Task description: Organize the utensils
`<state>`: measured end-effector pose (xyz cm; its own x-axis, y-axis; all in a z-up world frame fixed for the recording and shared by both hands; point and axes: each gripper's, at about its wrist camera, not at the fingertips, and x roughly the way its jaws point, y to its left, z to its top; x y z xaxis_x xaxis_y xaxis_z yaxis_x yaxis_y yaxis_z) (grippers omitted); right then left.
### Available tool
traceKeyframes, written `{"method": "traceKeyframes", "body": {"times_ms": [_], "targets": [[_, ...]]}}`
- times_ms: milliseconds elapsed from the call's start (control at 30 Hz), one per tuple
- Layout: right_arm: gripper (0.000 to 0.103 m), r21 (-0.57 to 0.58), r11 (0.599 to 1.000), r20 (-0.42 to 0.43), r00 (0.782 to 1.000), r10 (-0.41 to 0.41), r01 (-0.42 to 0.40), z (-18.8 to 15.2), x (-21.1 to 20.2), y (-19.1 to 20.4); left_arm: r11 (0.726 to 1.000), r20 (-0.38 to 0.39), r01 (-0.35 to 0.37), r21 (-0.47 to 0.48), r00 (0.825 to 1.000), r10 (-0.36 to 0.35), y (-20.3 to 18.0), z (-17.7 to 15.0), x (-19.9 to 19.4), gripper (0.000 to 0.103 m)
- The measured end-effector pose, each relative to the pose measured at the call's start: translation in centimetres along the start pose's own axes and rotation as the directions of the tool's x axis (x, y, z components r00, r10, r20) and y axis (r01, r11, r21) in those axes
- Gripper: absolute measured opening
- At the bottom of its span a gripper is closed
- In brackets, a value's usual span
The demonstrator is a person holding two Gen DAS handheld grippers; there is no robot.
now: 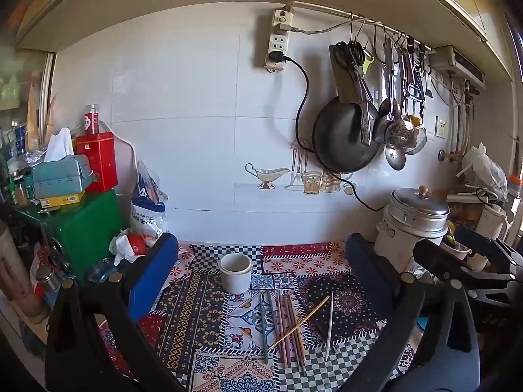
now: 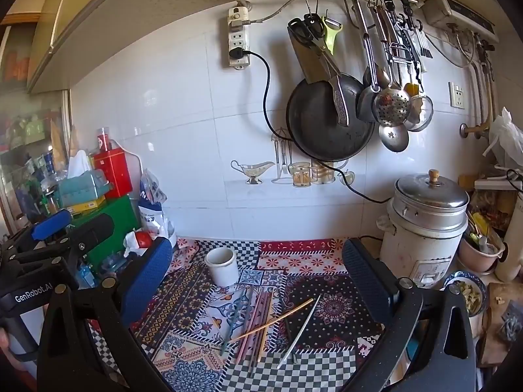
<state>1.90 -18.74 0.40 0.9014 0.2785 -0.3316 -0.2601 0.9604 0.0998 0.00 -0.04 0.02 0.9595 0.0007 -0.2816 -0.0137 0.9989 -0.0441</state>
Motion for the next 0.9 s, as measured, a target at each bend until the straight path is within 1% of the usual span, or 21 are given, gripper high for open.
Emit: {"method": "traceKeyframes", "body": {"times_ms": [33, 433, 500, 767, 900], "targets": [[0.103, 0.0, 1.0, -0.001, 1.0, 0.0, 0.0, 0.0, 0.0, 0.0, 1.0, 0.001, 0.002, -0.01, 1.0, -0.002, 0.1, 0.0, 0.0, 0.103], [0.103, 0.009, 1.0, 0.003, 1.0, -0.006, 0.006, 0.0, 0.0, -0.2, 1.0, 0.001, 0.002, -0.005, 1.0, -0.002, -0.1, 0.0, 0.0, 0.103], [0.103, 0.011, 1.0, 0.003, 1.0, -0.007, 0.007, 0.0, 0.0, -0.2, 1.0, -0.002, 0.002, -0.006, 1.0, -0.002, -0.7, 0.5, 0.0, 0.103], [0.103, 0.011, 1.0, 0.0, 1.0, -0.006, 0.006, 0.1, 0.1, -0.2, 1.0, -0.006, 0.003, -0.011, 1.0, -0.003, -0.5, 0.2, 0.3, 0.103], [0.103, 0.011, 1.0, 0.0, 1.0, -0.006, 0.006, 0.1, 0.2, -0.1, 1.0, -0.005, 0.01, -0.02, 1.0, -0.01, 0.5, 0.0, 0.8, 0.103]]}}
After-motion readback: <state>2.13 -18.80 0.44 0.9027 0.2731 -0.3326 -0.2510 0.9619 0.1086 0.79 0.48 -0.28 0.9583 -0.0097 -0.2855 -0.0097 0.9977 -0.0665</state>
